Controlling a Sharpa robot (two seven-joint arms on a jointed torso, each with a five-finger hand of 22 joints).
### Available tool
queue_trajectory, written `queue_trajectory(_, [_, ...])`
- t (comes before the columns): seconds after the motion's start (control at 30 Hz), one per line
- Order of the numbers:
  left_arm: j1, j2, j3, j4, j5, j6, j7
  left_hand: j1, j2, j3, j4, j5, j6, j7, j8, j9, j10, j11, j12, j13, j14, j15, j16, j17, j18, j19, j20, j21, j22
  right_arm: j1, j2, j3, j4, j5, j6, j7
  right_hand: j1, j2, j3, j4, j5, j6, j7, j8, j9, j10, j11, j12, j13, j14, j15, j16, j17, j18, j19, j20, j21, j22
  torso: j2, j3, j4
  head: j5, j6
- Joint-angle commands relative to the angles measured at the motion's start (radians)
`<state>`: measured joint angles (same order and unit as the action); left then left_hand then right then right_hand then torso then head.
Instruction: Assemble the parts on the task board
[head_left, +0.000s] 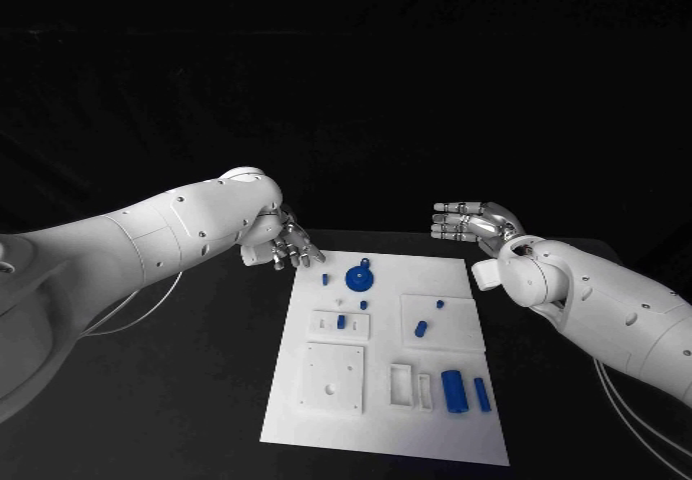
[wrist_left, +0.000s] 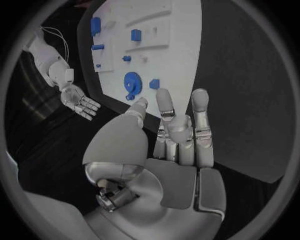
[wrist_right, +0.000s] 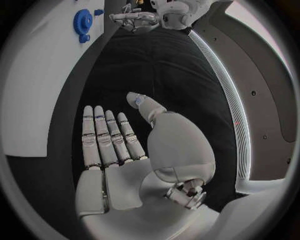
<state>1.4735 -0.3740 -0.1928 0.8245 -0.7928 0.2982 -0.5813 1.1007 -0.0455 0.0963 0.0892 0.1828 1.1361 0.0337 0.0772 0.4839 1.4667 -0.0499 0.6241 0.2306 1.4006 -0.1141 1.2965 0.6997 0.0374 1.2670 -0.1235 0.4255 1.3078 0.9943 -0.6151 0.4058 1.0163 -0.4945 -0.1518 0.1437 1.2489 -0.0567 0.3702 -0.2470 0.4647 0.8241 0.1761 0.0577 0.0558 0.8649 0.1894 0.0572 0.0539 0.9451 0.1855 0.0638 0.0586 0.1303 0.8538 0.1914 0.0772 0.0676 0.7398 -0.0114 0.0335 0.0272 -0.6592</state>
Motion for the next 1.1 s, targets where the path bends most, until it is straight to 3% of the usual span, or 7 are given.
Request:
queue_trajectory(0.03, [-0.008, 0.011, 0.000, -0.013, -0.015, 0.038, 0.025, -0.005, -0.003, 0.002, 0.002, -0.003, -0.003, 0.001, 0.006, -0.002, 0.042, 0.006, -0.003, 0.002, -0.005, 0.004, 0.006, 0.000, -0.002, 0.002, 0.006, -0.002, 0.018, 0.004, 0.003, 0.002, 0.003, -0.012, -0.005, 0.022, -0.003, -0.007, 0.001, 0.002, 0.008, -0.002, 0.001, -0.003, -0.001, -0.006, 0.000, -0.004, -0.001, -0.007, 0.001, -0.006, -0.001, -0.020, -0.008, 0.001, -0.001, -0.001, 0.005, 0.0011, -0.0007, -0.001, 0.001])
queue_trajectory(0.17, [-0.017, 0.020, 0.000, -0.027, -0.015, 0.029, 0.036, -0.005, -0.004, 0.003, 0.004, -0.003, 0.000, 0.000, 0.012, 0.000, 0.043, 0.005, -0.002, 0.002, -0.004, 0.004, 0.008, 0.002, -0.003, 0.003, 0.006, -0.002, 0.018, 0.008, 0.006, 0.004, 0.004, -0.012, -0.009, 0.030, -0.003, -0.006, 0.001, 0.003, 0.008, 0.000, 0.001, -0.003, -0.001, -0.003, 0.000, -0.004, -0.001, -0.004, 0.000, -0.006, -0.001, -0.020, -0.008, 0.001, -0.001, -0.001, 0.008, 0.0014, -0.0013, -0.001, 0.003])
queue_trajectory(0.33, [-0.025, 0.027, -0.001, -0.035, -0.011, 0.020, 0.046, -0.004, -0.006, 0.003, 0.005, -0.003, -0.015, -0.006, 0.064, 0.026, 0.043, 0.002, 0.001, 0.002, -0.003, 0.001, 0.011, 0.005, -0.005, 0.003, 0.003, 0.000, 0.018, 0.013, 0.010, 0.006, 0.006, -0.013, -0.014, 0.037, -0.005, -0.005, 0.001, 0.003, 0.007, 0.006, -0.001, -0.003, -0.001, 0.001, -0.001, -0.004, -0.001, -0.001, -0.001, -0.006, -0.001, -0.020, -0.007, 0.000, -0.001, -0.001, 0.014, 0.0016, -0.0026, -0.001, 0.005])
queue_trajectory(0.53, [-0.032, 0.035, -0.001, -0.041, -0.004, 0.015, 0.055, -0.005, -0.006, 0.004, 0.008, -0.003, -0.020, -0.009, 0.089, 0.042, 0.043, 0.001, 0.000, 0.002, -0.003, 0.001, 0.011, 0.003, -0.006, 0.002, 0.003, 0.000, 0.018, 0.017, 0.012, 0.007, 0.009, -0.016, -0.017, 0.041, -0.005, -0.005, 0.001, 0.003, 0.007, 0.006, -0.001, -0.003, -0.001, 0.001, -0.001, -0.004, -0.001, -0.001, -0.001, -0.006, -0.001, -0.020, -0.007, 0.000, -0.001, -0.001, 0.019, 0.0013, -0.0039, -0.002, 0.007])
queue_trajectory(0.87, [-0.044, 0.045, -0.001, -0.050, 0.011, 0.007, 0.070, -0.005, 0.000, 0.003, 0.007, -0.004, -0.024, -0.009, 0.093, 0.045, 0.043, 0.000, -0.001, 0.001, -0.004, 0.001, 0.010, 0.001, -0.006, 0.002, 0.003, 0.000, 0.018, 0.021, 0.013, 0.009, 0.012, -0.017, -0.017, 0.041, -0.004, -0.005, 0.001, 0.000, 0.010, 0.002, 0.001, -0.003, -0.001, 0.000, -0.001, -0.004, -0.001, 0.000, -0.001, -0.006, -0.001, -0.021, -0.007, 0.000, -0.001, -0.001, 0.020, 0.0009, -0.0043, -0.007, 0.002])
queue_trajectory(1.1, [-0.046, 0.045, -0.001, -0.050, 0.017, 0.005, 0.073, -0.006, 0.018, -0.010, -0.009, -0.004, -0.028, -0.009, 0.098, 0.044, 0.043, 0.001, -0.003, 0.001, -0.003, 0.001, 0.009, -0.002, -0.006, 0.003, 0.002, -0.001, 0.018, 0.022, 0.014, 0.009, 0.010, -0.018, -0.016, 0.039, -0.004, -0.005, 0.002, -0.001, 0.011, 0.002, 0.001, -0.003, -0.001, 0.000, -0.001, -0.004, -0.001, -0.001, -0.001, -0.006, -0.001, -0.021, -0.007, 0.000, -0.001, -0.001, 0.019, 0.0010, -0.0026, -0.010, -0.001])
